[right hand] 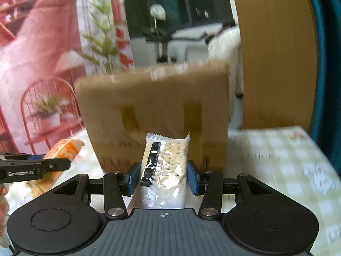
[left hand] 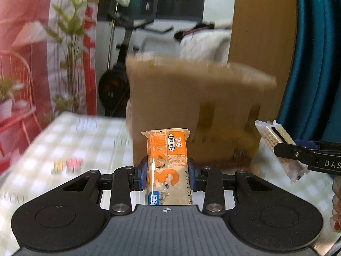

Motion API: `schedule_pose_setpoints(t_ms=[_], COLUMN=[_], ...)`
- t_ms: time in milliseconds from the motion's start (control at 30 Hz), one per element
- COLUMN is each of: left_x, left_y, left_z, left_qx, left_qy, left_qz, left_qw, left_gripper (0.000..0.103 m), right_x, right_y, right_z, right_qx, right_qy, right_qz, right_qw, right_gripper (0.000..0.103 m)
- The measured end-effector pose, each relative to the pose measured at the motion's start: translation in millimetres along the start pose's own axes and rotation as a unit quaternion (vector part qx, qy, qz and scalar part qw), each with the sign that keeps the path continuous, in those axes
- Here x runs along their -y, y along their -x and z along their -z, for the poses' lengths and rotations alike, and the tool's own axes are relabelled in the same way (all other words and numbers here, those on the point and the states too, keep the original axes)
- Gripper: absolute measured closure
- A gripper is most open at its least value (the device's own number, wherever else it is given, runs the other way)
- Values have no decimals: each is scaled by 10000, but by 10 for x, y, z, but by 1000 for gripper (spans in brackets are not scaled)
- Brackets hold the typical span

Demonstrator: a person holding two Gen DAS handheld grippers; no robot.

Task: Organize snacks
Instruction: 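Carry the snack bar and cracker packet over the open box and release both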

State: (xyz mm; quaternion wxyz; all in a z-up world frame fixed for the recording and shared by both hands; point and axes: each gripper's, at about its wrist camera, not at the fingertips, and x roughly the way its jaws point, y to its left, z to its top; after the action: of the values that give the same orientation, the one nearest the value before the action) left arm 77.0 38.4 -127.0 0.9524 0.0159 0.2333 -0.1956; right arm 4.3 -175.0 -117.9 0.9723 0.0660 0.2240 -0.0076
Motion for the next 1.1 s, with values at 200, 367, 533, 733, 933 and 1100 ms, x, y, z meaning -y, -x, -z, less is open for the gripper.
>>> schedule_pose_setpoints(t_ms=[200,367,533,733,933,1100], left_x=[38,66,52,-30,-64,-90], left_y=[-82,-292,-675,-1203,-1495,-1436], left_z=[-567,-1053,-1410,-1598,-1514,-1443], left_qx=[528,781,874,523,183,92], left_qy=[-69,-43,-98,-79,-222,-251], left_qz=[173,330,281,197,142,263], left_qw=[9984,9964,9957,9984,9995,9993], left_gripper=[65,65,65,65,65,41], right_x=[70,224,361,343,363,353], right_y=[-22,-299,-790,-1362,-1744,-1807], right_z=[-582,-1083,-1449,-1530,-1383,-1317], right_qx=[517,780,672,335,-121,-339], right_qy=[218,313,293,437,186,194], right_qz=[-104,-58,-46,-18,-18,73], right_qw=[9984,9964,9973,9985,9998,9992], right_gripper=[60,60,60,60,60,55])
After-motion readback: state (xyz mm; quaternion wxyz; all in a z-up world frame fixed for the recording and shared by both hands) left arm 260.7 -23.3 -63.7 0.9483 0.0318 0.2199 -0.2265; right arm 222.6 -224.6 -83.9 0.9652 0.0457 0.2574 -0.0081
